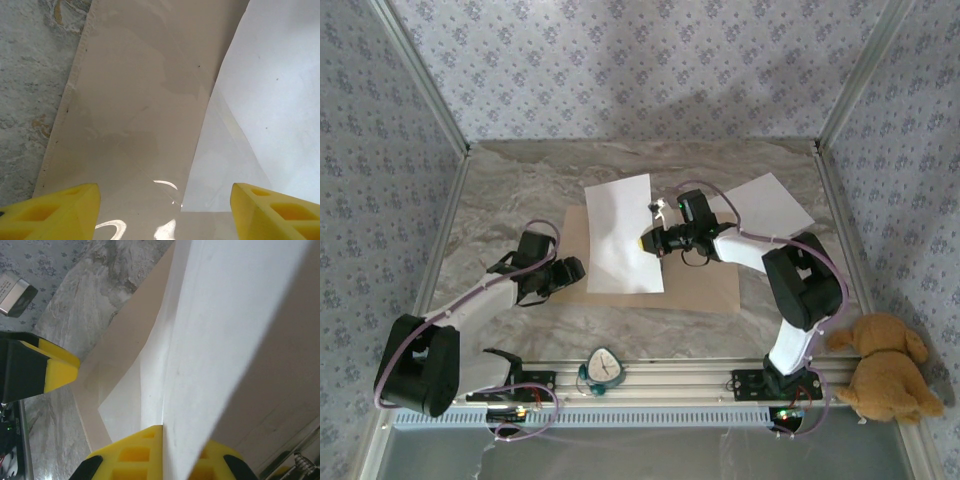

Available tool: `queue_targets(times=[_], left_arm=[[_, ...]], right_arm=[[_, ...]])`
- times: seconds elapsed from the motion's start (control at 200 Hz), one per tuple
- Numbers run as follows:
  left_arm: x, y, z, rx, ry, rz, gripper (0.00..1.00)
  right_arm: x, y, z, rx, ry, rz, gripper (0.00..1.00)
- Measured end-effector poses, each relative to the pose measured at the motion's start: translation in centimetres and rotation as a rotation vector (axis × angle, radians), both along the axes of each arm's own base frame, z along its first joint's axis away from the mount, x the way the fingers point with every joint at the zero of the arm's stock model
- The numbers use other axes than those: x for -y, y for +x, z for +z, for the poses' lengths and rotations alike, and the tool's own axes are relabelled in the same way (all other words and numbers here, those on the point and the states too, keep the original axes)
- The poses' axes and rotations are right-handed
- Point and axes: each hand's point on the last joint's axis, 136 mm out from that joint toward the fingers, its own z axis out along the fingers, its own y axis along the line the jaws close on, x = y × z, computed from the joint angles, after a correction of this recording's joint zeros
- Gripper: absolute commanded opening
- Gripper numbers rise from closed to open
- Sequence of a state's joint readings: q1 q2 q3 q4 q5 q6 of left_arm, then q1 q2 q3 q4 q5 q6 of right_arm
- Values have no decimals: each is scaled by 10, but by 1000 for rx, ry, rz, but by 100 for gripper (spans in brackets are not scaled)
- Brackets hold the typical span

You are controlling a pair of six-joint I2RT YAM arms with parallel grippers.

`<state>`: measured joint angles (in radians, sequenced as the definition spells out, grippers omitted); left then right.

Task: Put the files into the folder

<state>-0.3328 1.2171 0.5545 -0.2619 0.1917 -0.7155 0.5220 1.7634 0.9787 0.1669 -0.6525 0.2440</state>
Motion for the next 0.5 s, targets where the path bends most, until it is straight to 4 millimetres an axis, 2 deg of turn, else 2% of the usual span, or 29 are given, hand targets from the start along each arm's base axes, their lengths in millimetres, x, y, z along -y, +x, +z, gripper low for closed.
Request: queue_targets(times=[0.32,0.5], left_arm=[[0,0,0,-1,0,0,70],[0,-1,0,-4,1,0,70]], right_arm=[[-4,-1,-13,-33,26,-8,0],[-8,-1,-14,-33,42,-10,0]])
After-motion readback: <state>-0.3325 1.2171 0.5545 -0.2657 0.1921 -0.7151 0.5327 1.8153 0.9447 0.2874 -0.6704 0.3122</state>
